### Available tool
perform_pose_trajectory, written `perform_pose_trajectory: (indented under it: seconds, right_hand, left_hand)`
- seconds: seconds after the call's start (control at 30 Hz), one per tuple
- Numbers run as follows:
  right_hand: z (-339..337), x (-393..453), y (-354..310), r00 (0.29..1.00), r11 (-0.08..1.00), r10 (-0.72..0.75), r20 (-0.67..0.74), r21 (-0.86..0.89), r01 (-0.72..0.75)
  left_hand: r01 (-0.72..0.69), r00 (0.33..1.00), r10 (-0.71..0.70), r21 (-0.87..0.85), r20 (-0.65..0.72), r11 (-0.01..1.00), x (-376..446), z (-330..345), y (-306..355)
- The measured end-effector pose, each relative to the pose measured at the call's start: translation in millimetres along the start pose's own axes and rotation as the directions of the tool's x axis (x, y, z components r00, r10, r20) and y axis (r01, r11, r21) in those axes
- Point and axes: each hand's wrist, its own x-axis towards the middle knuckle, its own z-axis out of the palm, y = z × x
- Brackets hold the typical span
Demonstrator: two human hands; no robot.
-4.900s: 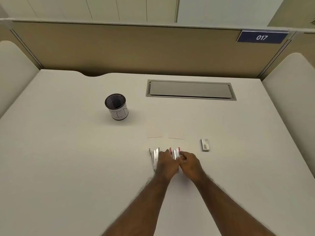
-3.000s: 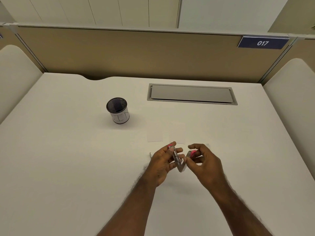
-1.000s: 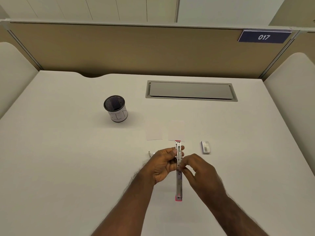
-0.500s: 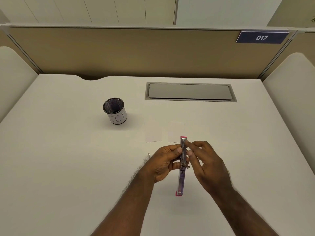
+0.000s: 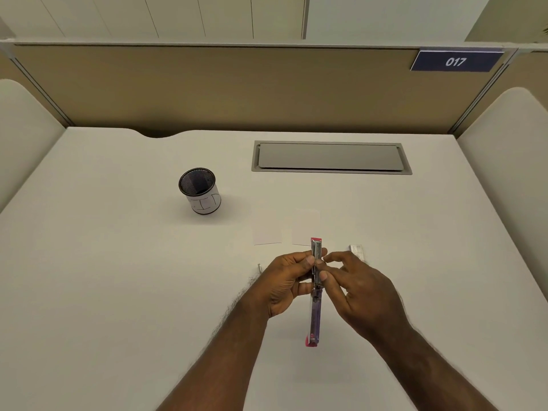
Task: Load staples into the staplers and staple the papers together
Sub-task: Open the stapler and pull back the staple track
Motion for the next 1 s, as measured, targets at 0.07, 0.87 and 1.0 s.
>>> perform_pose_trajectory:
  seconds: [0.07,0.87,1.0]
  right_hand:
    - [0.5,-1.1,0.7,1.0,1.0,0.012,0.017,0.01,-0.012]
    - [-0.9,32.3,-1.1,0.91,0.947,0.3,0.288,0.024,-0.32]
    - [-1.0,36.4,-0.2,0.877,0.929,0.36,0.319,-0.039,-0.367]
  left_hand:
    - [-0.001,1.0,0.001,-0.013,-0.006,1.0,-0.8,1.3,-0.6]
    - [0.057,0.998,-0.057,0.033,-0.005,0.998,-2.2,-0.5,-8.5]
    - [0.075,0.997,-0.075,0.044,-0.009,0.996,-0.5,0.3,-11.6]
